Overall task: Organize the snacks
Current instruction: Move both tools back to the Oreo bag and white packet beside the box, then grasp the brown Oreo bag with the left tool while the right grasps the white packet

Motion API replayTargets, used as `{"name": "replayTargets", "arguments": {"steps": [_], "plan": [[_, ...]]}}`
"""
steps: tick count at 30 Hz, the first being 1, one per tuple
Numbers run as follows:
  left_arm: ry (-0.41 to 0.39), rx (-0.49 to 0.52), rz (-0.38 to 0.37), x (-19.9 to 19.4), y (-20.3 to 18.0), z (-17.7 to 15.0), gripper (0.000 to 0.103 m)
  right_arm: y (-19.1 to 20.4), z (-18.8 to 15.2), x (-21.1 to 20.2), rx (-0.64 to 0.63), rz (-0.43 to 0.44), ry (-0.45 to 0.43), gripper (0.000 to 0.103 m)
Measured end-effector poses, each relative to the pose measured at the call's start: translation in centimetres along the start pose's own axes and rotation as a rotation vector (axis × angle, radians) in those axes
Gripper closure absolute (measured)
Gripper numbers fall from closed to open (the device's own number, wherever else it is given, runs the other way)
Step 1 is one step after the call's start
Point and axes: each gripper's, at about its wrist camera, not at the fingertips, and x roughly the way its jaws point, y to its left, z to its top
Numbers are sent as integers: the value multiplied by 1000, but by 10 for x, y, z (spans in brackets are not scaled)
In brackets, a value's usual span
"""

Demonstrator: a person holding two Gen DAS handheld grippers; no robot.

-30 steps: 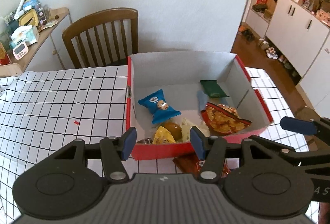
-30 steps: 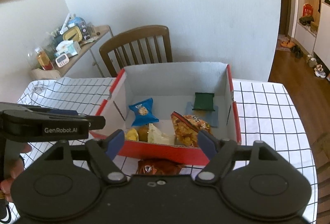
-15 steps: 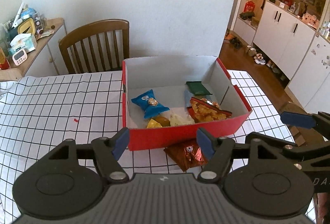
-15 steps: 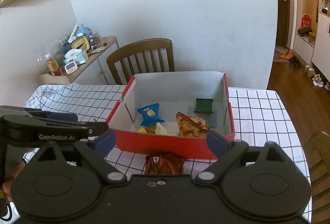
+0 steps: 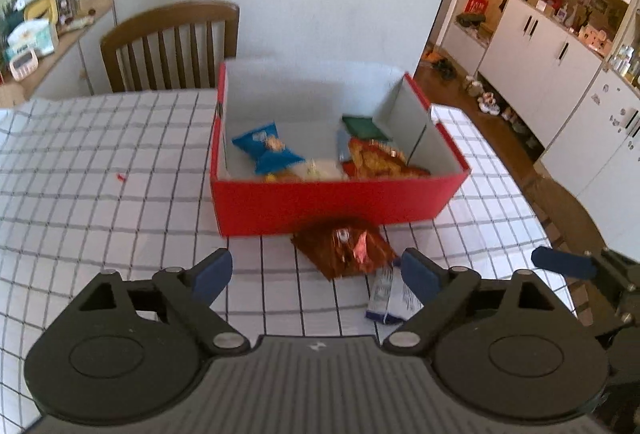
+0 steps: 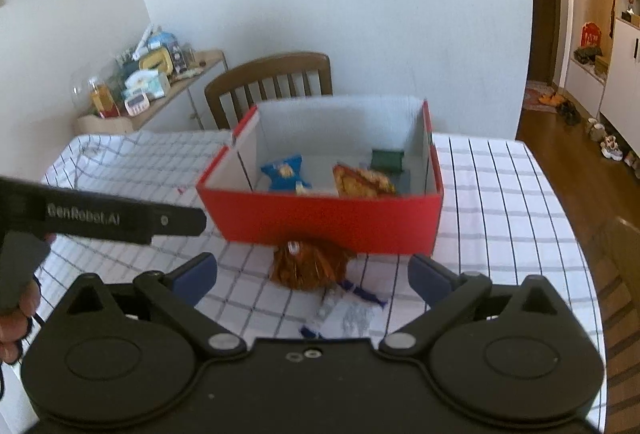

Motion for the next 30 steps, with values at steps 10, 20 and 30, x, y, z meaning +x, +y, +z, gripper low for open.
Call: {"name": "replayTargets", "arguments": {"steps": [10,20,30], "plan": [[116,-14,44,53,-14,-7,11,-16,-35,35,49,-64,88,1],[230,-35,46,103,-24,11,11,-24,-37,74,62,-55,170,2],[244,-61,69,134,-34,40,11,-24,-32,108,22,-33,237,3]]}}
